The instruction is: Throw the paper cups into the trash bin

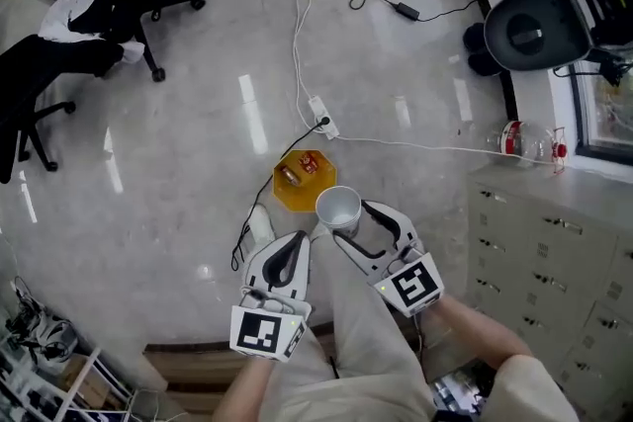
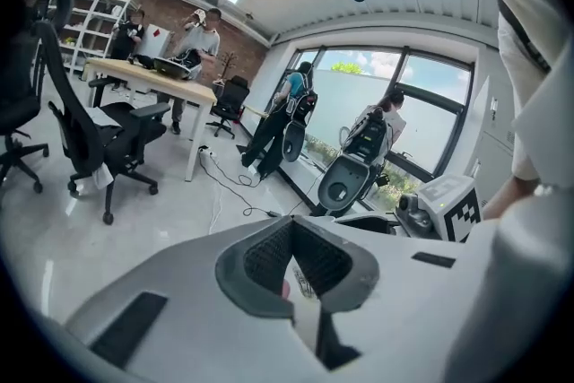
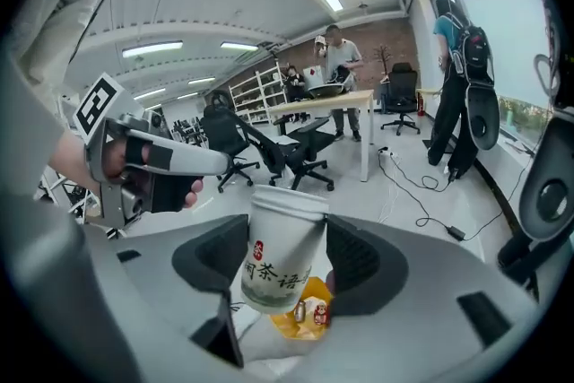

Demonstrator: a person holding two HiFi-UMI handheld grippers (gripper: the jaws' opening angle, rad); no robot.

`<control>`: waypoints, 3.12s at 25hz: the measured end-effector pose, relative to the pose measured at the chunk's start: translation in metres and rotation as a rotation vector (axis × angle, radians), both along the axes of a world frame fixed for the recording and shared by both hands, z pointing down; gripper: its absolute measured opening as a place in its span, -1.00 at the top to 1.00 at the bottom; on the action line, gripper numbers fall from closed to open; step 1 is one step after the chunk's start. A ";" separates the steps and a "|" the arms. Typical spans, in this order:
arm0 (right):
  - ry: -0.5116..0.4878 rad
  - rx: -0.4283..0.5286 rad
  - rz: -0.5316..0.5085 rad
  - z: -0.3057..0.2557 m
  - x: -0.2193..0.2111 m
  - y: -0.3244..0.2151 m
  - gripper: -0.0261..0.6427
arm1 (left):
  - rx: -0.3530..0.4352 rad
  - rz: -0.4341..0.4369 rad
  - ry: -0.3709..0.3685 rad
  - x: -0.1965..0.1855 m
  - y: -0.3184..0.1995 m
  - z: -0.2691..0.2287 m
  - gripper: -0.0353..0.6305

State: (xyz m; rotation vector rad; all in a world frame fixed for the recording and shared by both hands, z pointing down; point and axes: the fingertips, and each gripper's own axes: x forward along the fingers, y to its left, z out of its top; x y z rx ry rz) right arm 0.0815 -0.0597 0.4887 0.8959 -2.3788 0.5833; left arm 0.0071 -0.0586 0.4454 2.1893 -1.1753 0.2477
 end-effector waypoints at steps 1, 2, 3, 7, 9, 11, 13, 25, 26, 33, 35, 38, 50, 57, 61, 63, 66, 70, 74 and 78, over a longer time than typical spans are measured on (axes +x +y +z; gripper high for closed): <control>0.005 -0.008 -0.006 0.017 -0.001 0.000 0.08 | -0.008 -0.005 -0.004 0.000 0.001 0.016 0.88; 0.011 -0.016 -0.011 0.034 -0.004 0.000 0.08 | -0.017 -0.008 -0.011 0.000 0.002 0.033 0.88; 0.017 -0.023 -0.015 0.051 -0.007 0.000 0.08 | -0.030 -0.009 -0.017 -0.002 0.004 0.049 0.88; 0.060 -0.051 -0.039 0.105 -0.012 0.001 0.08 | -0.091 -0.027 -0.010 -0.007 0.008 0.109 0.88; 0.081 -0.065 -0.050 0.127 -0.013 0.002 0.08 | -0.101 -0.048 -0.030 -0.013 0.006 0.132 0.88; 0.092 -0.077 -0.042 0.147 -0.014 0.000 0.09 | -0.114 -0.063 -0.055 -0.019 0.005 0.156 0.88; 0.102 -0.084 -0.036 0.167 -0.015 -0.001 0.09 | -0.133 -0.072 -0.073 -0.025 0.005 0.181 0.88; 0.185 -0.144 -0.039 0.298 -0.020 0.000 0.09 | -0.251 -0.050 -0.170 -0.034 0.002 0.331 0.88; 0.191 -0.146 -0.044 0.308 -0.021 0.000 0.09 | -0.259 -0.046 -0.175 -0.034 0.003 0.341 0.88; 0.261 -0.169 -0.077 0.367 -0.014 0.007 0.09 | -0.295 -0.019 -0.222 -0.030 -0.001 0.402 0.88; 0.277 -0.181 -0.070 0.381 -0.011 0.011 0.09 | -0.318 -0.019 -0.218 -0.030 -0.001 0.416 0.88; 0.294 -0.196 -0.062 0.400 -0.010 0.014 0.09 | -0.348 -0.006 -0.220 -0.028 0.003 0.431 0.88; 0.359 -0.292 0.019 0.466 -0.004 0.015 0.10 | -0.465 0.044 -0.269 -0.020 0.022 0.495 0.88; 0.395 -0.368 0.014 0.482 -0.001 0.025 -0.05 | -0.497 0.044 -0.248 -0.014 0.030 0.490 0.88; 0.392 -0.361 0.014 0.470 0.002 0.026 -0.04 | -0.506 0.055 -0.248 -0.012 0.040 0.482 0.88; 0.380 -0.349 0.018 0.460 0.002 0.024 0.06 | -0.509 0.055 -0.250 -0.014 0.041 0.478 0.88; 0.370 -0.328 0.029 0.441 0.003 0.019 0.46 | -0.511 0.052 -0.251 -0.016 0.039 0.470 0.88; 0.382 -0.317 0.030 0.415 0.007 0.019 0.78 | -0.503 0.042 -0.243 -0.016 0.037 0.443 0.88; 0.385 -0.306 0.026 0.385 0.005 0.012 0.89 | -0.455 0.045 -0.240 -0.023 0.024 0.402 0.88; 0.370 -0.304 0.027 0.342 0.002 0.010 0.90 | -0.446 0.042 -0.248 -0.031 0.021 0.361 0.88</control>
